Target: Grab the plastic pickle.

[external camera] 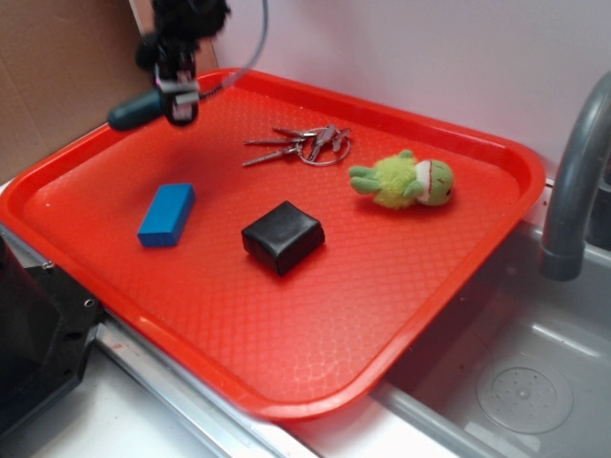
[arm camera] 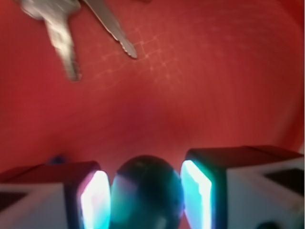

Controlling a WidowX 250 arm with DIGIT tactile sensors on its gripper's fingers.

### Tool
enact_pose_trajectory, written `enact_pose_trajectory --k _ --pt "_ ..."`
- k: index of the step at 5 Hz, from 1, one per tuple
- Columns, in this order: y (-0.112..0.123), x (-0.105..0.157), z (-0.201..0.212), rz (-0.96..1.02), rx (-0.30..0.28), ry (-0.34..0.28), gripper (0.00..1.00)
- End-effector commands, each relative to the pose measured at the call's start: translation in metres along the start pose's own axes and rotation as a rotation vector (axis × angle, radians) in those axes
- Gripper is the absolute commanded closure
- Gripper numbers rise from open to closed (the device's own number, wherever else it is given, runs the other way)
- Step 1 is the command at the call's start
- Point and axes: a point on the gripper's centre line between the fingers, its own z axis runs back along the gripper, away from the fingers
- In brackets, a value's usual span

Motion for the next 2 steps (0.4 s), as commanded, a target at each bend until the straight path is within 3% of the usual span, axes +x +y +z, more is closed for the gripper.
enact_pose_trajectory --k 1,2 --pt "-0.064 -0.045 0.107 -0.021 -0.013 -0.244 1.0" --pt "-0.068 -0.064 0.154 0.046 -0.034 -0.258 1.0"
